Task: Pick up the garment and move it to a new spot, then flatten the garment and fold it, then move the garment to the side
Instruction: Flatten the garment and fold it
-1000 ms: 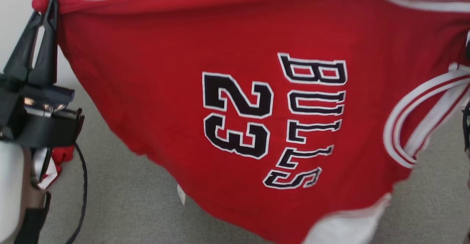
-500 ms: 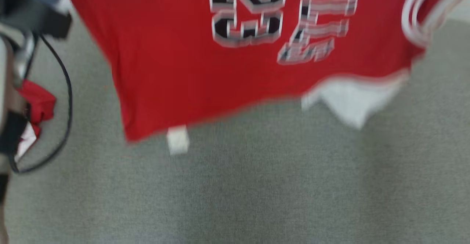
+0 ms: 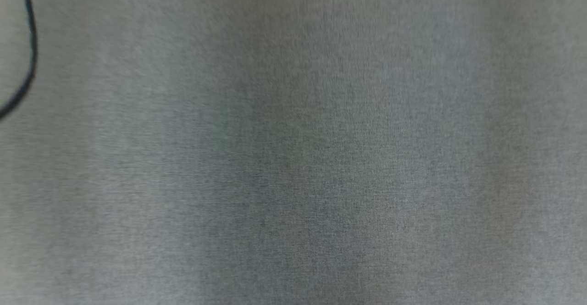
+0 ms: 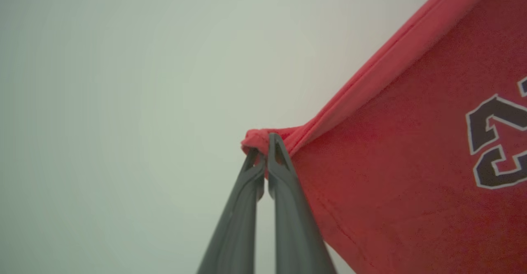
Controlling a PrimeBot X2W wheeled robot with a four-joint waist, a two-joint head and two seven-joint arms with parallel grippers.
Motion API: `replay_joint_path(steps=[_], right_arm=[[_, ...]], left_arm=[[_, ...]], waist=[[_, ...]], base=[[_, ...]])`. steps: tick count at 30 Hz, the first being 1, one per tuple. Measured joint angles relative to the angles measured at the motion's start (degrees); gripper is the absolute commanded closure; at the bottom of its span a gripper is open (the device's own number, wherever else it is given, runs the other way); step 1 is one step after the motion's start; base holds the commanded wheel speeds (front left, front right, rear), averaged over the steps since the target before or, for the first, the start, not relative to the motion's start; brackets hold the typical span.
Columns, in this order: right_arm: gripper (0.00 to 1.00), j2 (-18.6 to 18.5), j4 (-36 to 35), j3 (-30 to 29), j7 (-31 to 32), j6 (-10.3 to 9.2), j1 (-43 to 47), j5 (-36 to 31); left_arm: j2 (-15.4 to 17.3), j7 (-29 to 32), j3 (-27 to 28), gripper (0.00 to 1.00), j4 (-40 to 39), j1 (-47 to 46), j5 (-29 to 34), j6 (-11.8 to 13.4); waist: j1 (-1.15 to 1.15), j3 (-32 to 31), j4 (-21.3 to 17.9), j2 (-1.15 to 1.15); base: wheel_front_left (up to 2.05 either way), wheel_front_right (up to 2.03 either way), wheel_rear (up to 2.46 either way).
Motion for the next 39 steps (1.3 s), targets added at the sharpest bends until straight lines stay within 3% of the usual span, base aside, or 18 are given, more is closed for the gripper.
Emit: replay_joint_path(steps=[5,9,14,22,27,29,39], right_arm=[[1.0,-2.2,-2.4,-1.0,0.0,0.01,7.1,2.2],[1.0,-2.9,-5.2,-2.5,0.0,0.04,16.1,4.6],[1.0,-3.2,-9.4,-4.2,0.0,0.05,29.2,6.5],[1.0,-0.9,-15.5,-7.2,0.0,0.03,50.4,7.5],[1.0,1.3,-18.2,-7.0,0.0,0.03,61.3,4.1],[1.0,3.0,-18.7,-9.2,0.0,0.03,64.8,4.0],[1.0,7.9,-16.1,-9.2,0.0,0.04,80.5,2.2]], left_arm=[[-0.5,0.0,0.8,1.0,-1.0,7.2,-1.6,2.4],[-2.6,0.0,3.4,1.0,-3.0,14.6,-4.5,4.9],[-5.9,0.0,4.9,1.0,-5.8,25.7,-6.3,5.9],[-12.0,0.0,8.3,1.0,-8.1,40.8,-7.3,5.9],[-15.2,0.0,12.8,1.0,-8.4,49.0,-7.8,5.5],[-15.9,-0.1,13.6,1.0,-8.1,52.5,-7.5,4.4],[-20.3,0.0,18.5,1.0,-7.3,68.5,-6.8,2.3]], waist=[[-0.01,4.1,-0.9,0.0],[0.0,6.7,-1.2,0.01],[-0.01,7.7,-1.4,0.01],[-0.03,4.9,-1.0,-0.01],[-0.04,1.4,-1.2,-0.02],[-0.04,-0.2,-1.4,-0.02],[-0.04,-9.8,-2.3,-0.02]], base=[[0.0,0.0,0.0],[0.0,0.0,0.0],[0.0,0.0,0.0],[0.0,0.0,0.0],[0.0,0.0,0.0],[0.0,0.0,0.0],[0.0,0.0,0.0]])
